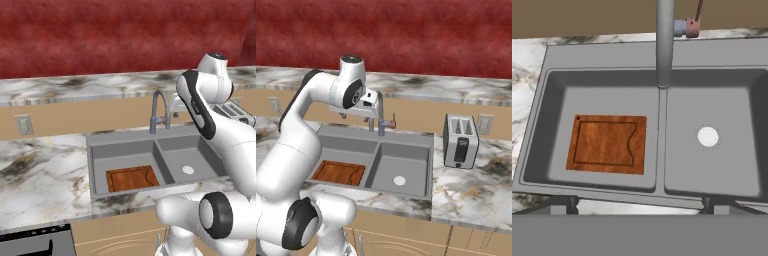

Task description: Turn on the sink faucet with hot water and rinse the cutting board for ten seconds, then turn off the faucet. Push the cutting board to reach the water if necessary.

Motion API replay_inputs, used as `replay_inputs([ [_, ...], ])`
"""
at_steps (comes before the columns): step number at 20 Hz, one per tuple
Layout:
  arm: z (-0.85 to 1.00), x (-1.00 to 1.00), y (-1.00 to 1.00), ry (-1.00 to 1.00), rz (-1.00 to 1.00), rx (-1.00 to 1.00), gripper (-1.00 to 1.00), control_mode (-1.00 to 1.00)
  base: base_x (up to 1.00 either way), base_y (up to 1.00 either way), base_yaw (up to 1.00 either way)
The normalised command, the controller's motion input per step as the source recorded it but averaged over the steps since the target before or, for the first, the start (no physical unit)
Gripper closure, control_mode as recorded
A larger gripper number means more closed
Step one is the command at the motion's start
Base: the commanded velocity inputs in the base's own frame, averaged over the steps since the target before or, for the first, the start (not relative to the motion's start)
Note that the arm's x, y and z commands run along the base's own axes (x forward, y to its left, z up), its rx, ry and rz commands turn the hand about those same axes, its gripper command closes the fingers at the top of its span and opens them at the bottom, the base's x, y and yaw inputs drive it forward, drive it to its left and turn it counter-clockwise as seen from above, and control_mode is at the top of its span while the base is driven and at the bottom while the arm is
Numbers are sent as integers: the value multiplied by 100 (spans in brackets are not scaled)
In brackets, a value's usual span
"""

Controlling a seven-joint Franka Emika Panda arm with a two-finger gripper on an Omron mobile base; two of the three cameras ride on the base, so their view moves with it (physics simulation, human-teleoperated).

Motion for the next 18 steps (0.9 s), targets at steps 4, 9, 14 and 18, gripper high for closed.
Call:
replay_inputs([
  [4, -1, 42, -11, 0, 0, 1, -100, -100, 0, 0, 0],
  [9, -3, 38, -1, 0, 0, 0, -100, -100, 0, 0, 0],
  [14, -16, 42, 0, 0, 0, 0, -100, -100, 0, 0, 0],
  [18, -17, 38, 0, 0, 0, 0, -100, -100, 0, 0, 0],
])
